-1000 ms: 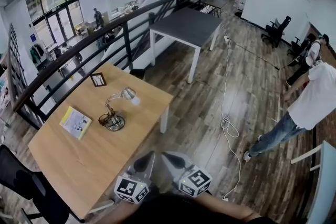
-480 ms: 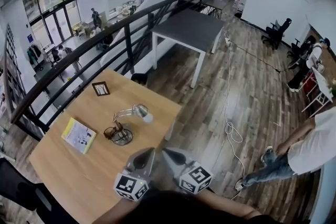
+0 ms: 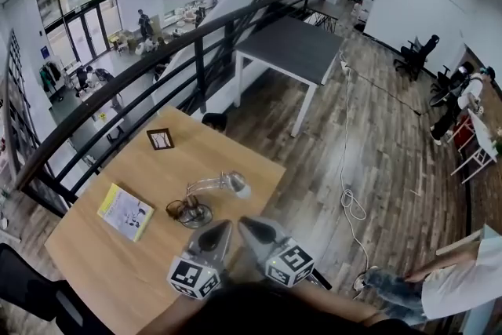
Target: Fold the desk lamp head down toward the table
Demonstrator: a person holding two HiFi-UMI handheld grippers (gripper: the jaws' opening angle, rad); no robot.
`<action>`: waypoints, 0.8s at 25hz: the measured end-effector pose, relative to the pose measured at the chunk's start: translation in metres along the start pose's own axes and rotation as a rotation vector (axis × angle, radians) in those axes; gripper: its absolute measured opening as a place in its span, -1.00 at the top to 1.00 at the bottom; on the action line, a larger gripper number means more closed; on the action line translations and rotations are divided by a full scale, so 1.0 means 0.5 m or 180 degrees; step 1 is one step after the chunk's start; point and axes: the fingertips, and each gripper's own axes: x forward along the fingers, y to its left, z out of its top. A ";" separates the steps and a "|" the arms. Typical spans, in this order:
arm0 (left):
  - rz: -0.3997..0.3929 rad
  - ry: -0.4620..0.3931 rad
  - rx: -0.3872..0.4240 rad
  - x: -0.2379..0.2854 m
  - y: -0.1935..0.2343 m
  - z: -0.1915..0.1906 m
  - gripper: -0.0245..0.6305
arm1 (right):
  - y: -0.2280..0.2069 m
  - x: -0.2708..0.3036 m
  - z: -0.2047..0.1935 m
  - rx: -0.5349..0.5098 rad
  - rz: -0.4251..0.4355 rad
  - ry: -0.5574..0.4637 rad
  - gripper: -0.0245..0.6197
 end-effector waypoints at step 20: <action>0.0532 0.0061 -0.0195 0.080 0.136 0.002 0.93 | -0.169 0.148 0.005 -0.0039 0.0038 0.0462 0.20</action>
